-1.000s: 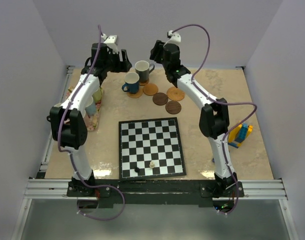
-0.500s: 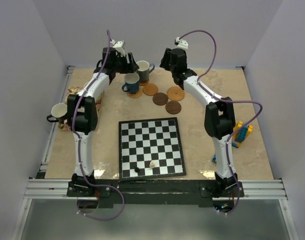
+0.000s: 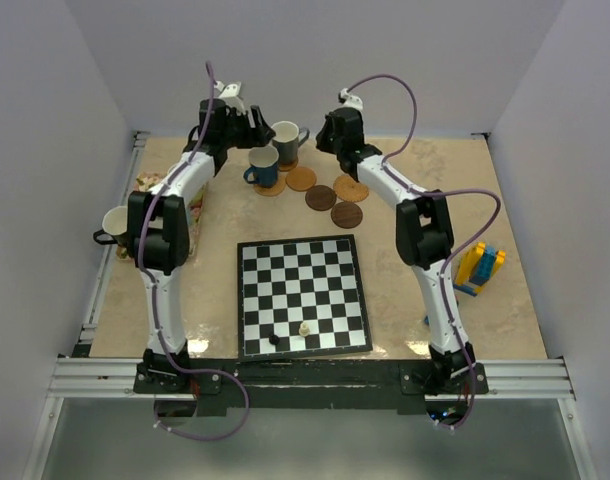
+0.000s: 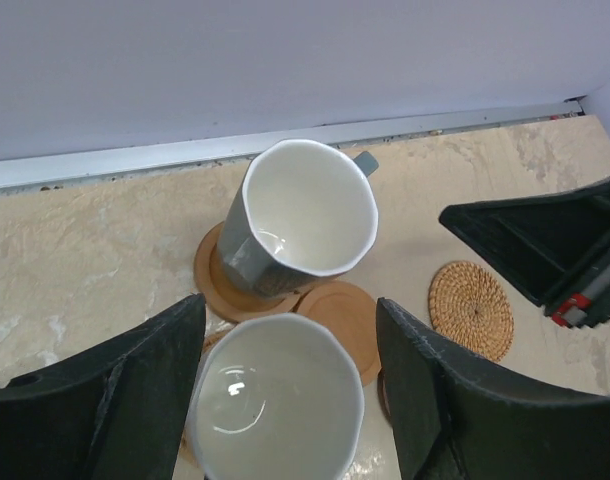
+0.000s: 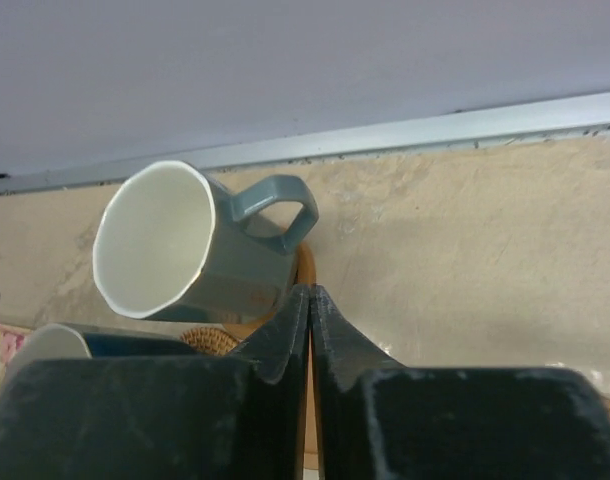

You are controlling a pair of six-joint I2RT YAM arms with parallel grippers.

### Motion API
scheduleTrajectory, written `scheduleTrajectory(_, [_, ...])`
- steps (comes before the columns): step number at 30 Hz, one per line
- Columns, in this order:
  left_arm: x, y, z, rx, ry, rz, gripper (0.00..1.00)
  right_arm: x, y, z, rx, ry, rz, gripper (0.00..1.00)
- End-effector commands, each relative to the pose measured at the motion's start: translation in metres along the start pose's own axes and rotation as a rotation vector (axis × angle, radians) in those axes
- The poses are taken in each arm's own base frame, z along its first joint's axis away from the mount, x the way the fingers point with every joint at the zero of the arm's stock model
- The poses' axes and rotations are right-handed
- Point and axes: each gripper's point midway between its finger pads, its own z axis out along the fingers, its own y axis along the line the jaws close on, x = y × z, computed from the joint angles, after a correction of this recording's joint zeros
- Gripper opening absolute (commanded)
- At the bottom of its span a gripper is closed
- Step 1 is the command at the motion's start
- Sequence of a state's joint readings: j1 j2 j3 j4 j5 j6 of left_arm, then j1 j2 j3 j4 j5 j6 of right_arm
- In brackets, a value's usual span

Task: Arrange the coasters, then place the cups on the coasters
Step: Place the cup on the coaster.

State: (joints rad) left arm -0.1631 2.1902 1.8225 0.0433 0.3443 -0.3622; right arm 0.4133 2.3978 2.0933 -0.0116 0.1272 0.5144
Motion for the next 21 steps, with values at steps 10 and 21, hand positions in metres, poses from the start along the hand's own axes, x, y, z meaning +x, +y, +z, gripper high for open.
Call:
scheduleTrajectory(10, [-0.076, -0.007, -0.084, -0.03, -0.167, 0.116, 0.73, -0.009, 0.019, 0.025, -0.183, -0.061, 0.19, 0.0])
scheduleTrajectory(21, [-0.065, -0.002, -0.105, -0.072, -0.129, 0.156, 0.74, -0.003, 0.014, 0.041, -0.222, -0.078, 0.244, 0.0])
